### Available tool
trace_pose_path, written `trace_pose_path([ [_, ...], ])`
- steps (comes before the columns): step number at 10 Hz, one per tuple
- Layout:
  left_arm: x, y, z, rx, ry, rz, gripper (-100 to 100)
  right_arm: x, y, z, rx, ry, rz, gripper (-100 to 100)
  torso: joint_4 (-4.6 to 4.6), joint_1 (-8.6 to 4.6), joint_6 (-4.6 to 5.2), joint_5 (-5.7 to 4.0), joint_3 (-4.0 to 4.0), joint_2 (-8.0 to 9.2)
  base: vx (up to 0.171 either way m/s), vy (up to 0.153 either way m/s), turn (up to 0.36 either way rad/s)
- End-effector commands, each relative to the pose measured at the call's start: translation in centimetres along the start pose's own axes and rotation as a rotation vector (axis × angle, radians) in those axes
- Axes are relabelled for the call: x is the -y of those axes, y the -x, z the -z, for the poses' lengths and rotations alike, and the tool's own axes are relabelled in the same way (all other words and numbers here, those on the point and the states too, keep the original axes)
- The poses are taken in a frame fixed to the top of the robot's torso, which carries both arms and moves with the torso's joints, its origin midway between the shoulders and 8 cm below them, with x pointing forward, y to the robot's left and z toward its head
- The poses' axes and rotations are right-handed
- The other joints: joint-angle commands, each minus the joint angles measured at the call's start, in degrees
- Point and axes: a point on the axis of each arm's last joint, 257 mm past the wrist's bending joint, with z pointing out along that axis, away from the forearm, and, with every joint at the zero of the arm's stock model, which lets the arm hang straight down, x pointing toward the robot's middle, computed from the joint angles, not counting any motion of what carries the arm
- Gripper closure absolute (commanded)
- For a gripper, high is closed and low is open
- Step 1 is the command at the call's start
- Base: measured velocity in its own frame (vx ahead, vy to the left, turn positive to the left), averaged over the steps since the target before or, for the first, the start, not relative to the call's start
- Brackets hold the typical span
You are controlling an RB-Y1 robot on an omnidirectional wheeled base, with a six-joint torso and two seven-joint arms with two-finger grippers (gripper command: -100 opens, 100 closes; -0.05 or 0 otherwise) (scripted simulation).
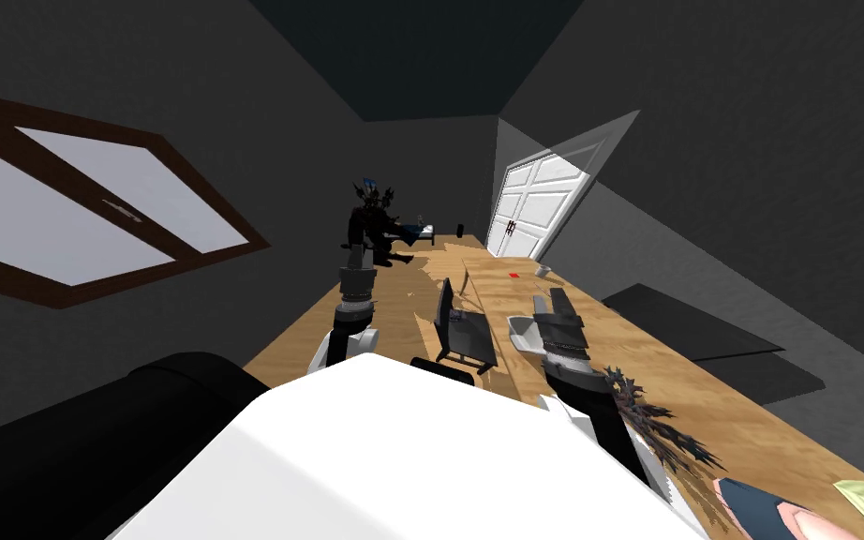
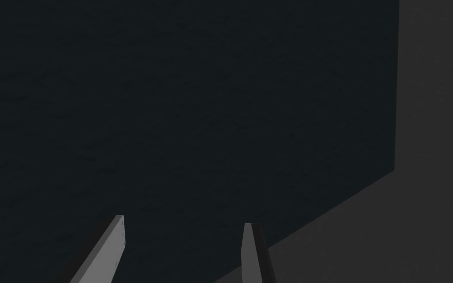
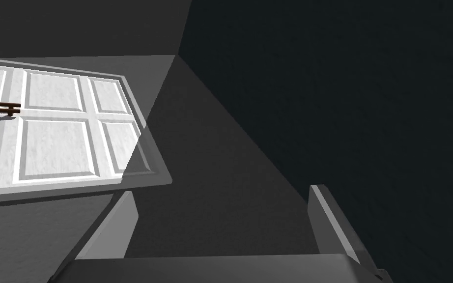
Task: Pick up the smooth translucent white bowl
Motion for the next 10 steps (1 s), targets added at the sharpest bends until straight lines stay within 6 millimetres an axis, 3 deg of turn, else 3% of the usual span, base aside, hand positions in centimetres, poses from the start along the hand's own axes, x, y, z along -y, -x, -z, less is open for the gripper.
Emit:
trace_pose_path([
  [1, 0.0, 0.0, 0.0, 0.0, 0.0, 0.0, 0, 1.2, -1.2, 1.1, -0.07, -0.033, 0.092, -100, 0.0, 0.0, 0.0, 0.0, 0.0, 0.0, 0.17, 0.104, -0.083],
  [3, 0.0, 0.0, 0.0, 0.0, 0.0, 0.0, 0, 1.9, -2.1, 1.8, -0.134, -0.05, 0.158, -100, 0.03, -0.1, -0.01, -0.01, 0.09, 0.18, 0.096, 0.059, -0.034],
  [6, 0.0, 0.0, 0.0, 0.0, 0.0, 0.0, 0, 3.5, -3.7, 3.4, -0.244, -0.079, 0.283, -100, 0.13, -0.28, 0.0, -0.06, 0.35, 0.62, 0.005, 0.032, -0.083],
  [10, 0.0, 0.0, 0.0, 0.0, 0.0, 0.0, 0, 3.5, -3.7, 3.4, -0.245, -0.079, 0.283, -100, 0.15, -0.4, -0.01, -0.08, 0.37, 0.66, -0.001, 0.005, -0.014],
])
